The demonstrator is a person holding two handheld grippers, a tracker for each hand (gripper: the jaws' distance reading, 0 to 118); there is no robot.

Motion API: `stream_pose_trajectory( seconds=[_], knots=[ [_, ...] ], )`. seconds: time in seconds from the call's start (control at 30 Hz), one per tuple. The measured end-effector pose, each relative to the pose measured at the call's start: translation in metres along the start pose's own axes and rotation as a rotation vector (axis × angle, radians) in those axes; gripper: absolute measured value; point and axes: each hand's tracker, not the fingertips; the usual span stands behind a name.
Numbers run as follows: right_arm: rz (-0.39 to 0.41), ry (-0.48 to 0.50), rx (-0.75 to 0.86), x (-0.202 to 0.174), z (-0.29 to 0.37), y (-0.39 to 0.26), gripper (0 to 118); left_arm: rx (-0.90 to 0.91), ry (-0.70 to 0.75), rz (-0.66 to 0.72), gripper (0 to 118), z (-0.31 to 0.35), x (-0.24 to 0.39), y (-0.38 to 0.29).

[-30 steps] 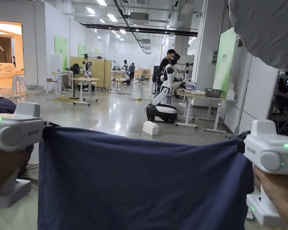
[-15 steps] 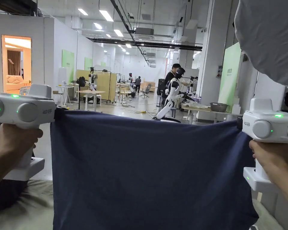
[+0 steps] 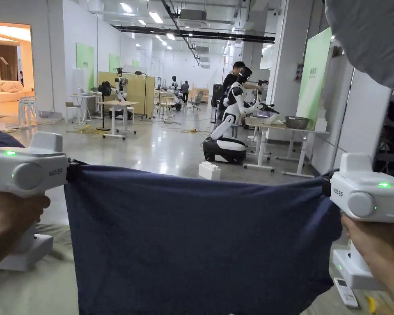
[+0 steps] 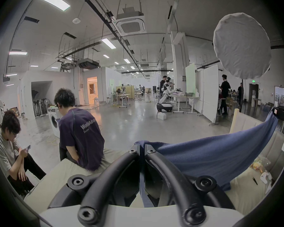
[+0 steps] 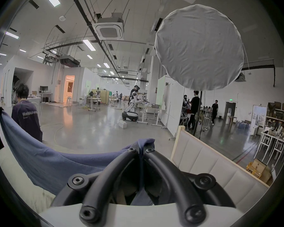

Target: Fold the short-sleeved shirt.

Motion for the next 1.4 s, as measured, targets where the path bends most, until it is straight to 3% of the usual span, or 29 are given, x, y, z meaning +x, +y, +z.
stream_pose_trajectory(
  seconds=[0.33, 0.43, 0.87, 1.1, 1.2, 1.4],
  knots=[
    [-0.035, 0.032, -0.07, 0.002, 0.099, -0.075, 4, -0.05, -0.033, 0.0, 5, 0.068, -0.006, -0.098],
    [-0.01, 0.038, -0.088, 0.001, 0.132, -0.102, 4, -0.054, -0.033, 0.02, 5, 0.097, -0.008, -0.13],
    [0.002, 0.081, -0.326, -0.006, 0.247, -0.252, 4, -0.243, -0.046, 0.056, 5, 0.219, -0.018, -0.286],
    [0.001, 0.083, -0.49, -0.014, 0.294, -0.321, 4, -0.401, -0.039, 0.065, 5, 0.246, -0.027, -0.367],
    [0.084, 0.112, -0.541, -0.03, 0.306, -0.344, 4, -0.444, -0.04, 0.064, 5, 0.249, -0.029, -0.396],
    [0.078, 0.119, -0.667, -0.036, 0.322, -0.375, 4, -0.575, -0.057, 0.036, 5, 0.245, -0.024, -0.432]
  ],
)
